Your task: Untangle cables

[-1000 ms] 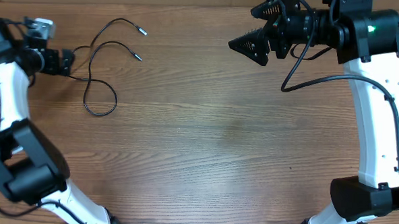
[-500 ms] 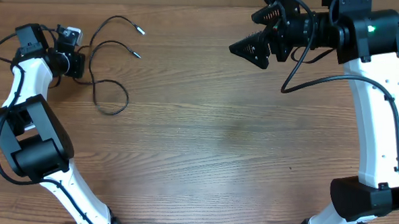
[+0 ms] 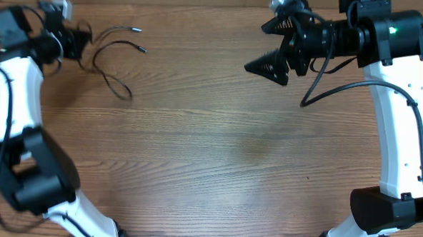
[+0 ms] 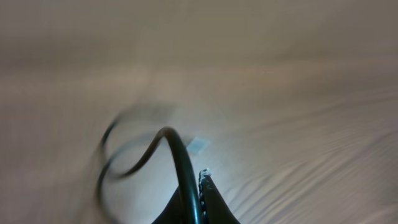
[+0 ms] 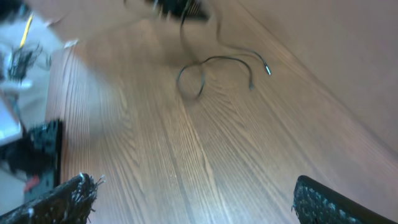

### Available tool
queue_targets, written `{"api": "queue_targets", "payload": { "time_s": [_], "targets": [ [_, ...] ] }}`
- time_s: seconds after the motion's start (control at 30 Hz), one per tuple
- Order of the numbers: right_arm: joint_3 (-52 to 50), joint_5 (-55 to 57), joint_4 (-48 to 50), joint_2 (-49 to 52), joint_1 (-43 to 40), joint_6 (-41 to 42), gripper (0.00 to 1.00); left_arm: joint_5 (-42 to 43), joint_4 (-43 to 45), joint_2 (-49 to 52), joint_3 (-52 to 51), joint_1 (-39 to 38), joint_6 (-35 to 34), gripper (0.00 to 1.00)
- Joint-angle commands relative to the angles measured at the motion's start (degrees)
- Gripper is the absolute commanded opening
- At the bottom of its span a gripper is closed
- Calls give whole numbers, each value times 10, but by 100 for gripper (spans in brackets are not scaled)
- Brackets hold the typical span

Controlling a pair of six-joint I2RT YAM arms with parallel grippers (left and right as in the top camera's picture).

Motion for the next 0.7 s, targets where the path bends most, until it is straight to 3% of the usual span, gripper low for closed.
{"api": "queue_targets", "payload": {
  "time_s": [0.0, 0.1, 0.2, 0.4, 0.53, 0.67],
  "targets": [
    [-3, -30, -6, 0, 3, -135, 100, 152, 2, -96, 41, -3, -82, 4],
    [-3, 1, 9, 0, 3, -133, 100, 231, 2, -153, 47, -12, -93, 4],
    [-3, 26, 10, 0, 2, -58, 100, 291, 6, -213, 47, -33, -92, 4],
    [-3, 11, 43, 0, 3, -48, 100, 344, 11, -294, 47, -78, -90, 4],
    [-3, 3, 49, 0, 3, -102, 100, 414, 20, -311, 47, -108, -90, 4],
    [-3, -49, 12, 0, 3, -228, 100, 443, 26, -307, 47, -114, -115, 4]
  ]
}}
